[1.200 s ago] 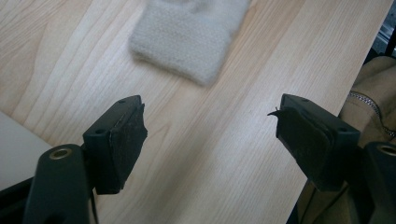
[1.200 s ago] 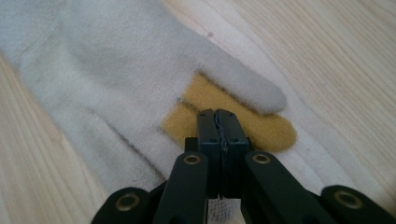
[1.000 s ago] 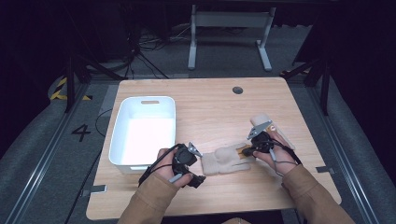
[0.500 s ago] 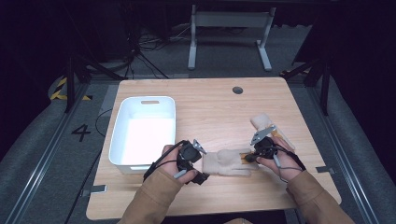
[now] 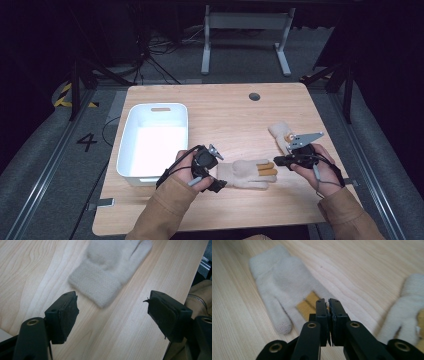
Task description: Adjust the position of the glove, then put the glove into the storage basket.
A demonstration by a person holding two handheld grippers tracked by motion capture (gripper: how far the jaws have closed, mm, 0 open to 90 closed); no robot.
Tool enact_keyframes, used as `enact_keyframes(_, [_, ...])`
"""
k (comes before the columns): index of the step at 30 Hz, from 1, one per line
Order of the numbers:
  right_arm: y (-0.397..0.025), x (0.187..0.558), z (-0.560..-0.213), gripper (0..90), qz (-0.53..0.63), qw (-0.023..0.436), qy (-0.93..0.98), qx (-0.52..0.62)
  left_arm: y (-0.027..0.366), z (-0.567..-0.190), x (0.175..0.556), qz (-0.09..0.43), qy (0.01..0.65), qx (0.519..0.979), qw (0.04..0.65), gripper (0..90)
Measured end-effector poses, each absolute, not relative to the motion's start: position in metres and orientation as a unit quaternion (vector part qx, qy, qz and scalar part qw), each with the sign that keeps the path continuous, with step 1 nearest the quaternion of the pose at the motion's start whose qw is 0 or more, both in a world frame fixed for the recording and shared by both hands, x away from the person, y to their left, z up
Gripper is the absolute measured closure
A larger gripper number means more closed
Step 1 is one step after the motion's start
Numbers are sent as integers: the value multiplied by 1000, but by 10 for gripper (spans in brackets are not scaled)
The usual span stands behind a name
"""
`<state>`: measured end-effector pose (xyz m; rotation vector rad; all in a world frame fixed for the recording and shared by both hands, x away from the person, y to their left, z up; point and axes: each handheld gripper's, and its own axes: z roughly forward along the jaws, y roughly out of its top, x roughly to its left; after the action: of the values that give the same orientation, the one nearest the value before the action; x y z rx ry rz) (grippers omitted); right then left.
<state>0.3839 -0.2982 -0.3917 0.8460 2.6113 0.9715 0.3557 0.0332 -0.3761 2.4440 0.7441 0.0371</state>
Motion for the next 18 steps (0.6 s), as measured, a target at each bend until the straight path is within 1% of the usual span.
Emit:
enact_keyframes(6, [-313, 379, -380, 828, 369, 148, 863, 313, 31, -377, 357, 14, 275, 918, 286, 249])
enact_keyframes(9, [-322, 379, -374, 788, 391, 168, 840, 336, 31, -376, 357, 15, 277, 916, 289, 249])
enact_keyframes(10, [-322, 379, -374, 788, 391, 168, 840, 336, 31, -376, 357, 15, 277, 916, 289, 249])
enact_keyframes(12, [-329, 381, -372, 749, 401, 176, 828, 350, 32, -377, 356, 15, 276, 917, 288, 249])
enact_keyframes(14, [-332, 381, -372, 739, 404, 181, 824, 355, 32, -377, 356, 14, 275, 917, 288, 249])
enact_keyframes(18, [-338, 382, -370, 666, 417, 186, 808, 373, 32, -376, 355, 16, 276, 916, 292, 248])
